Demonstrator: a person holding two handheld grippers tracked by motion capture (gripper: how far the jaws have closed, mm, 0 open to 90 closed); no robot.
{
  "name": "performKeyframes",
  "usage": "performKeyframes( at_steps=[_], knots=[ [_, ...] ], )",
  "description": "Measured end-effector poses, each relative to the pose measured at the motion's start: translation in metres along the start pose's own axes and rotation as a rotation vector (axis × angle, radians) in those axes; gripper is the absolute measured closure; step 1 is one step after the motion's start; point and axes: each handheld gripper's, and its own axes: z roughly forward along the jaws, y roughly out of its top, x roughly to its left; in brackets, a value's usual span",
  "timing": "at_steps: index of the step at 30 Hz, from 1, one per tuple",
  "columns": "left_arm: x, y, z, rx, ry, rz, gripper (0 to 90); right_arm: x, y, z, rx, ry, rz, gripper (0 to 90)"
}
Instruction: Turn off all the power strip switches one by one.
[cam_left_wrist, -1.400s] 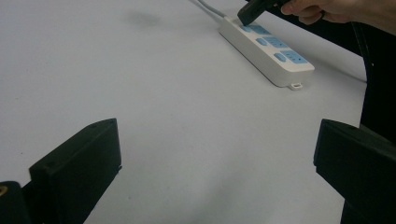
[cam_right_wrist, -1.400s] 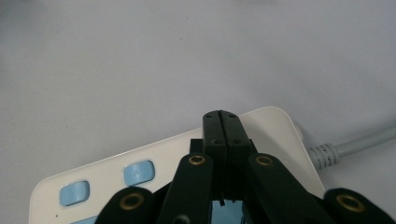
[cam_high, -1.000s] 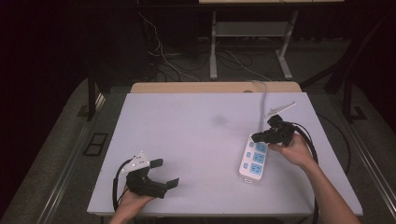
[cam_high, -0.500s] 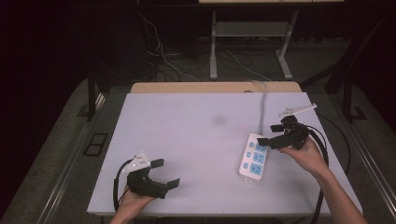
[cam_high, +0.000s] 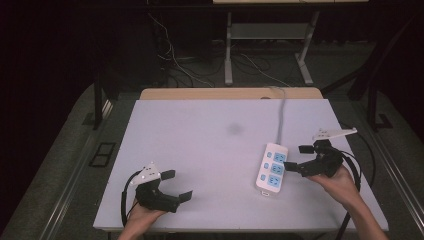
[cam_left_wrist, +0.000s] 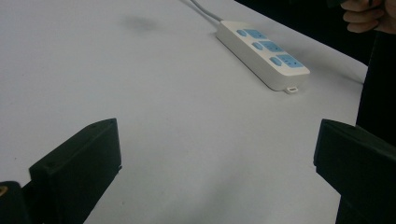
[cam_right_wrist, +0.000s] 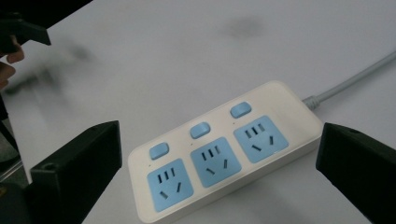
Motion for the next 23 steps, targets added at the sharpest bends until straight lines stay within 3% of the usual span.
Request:
performKeyframes(
  at_steps=[10, 23],
  knots=[
    [0.000, 0.000, -0.001, 0.001, 0.001, 0.002, 0.0, 0.010, -0.033, -0.010, -0.064, 0.028, 0.051, 0.1],
    [0.000, 0.000, -0.001, 0.001, 0.003, 0.000, 0.0, 0.026, -0.064, -0.009, -0.067, 0.016, 0.033, 0.2]
  ],
)
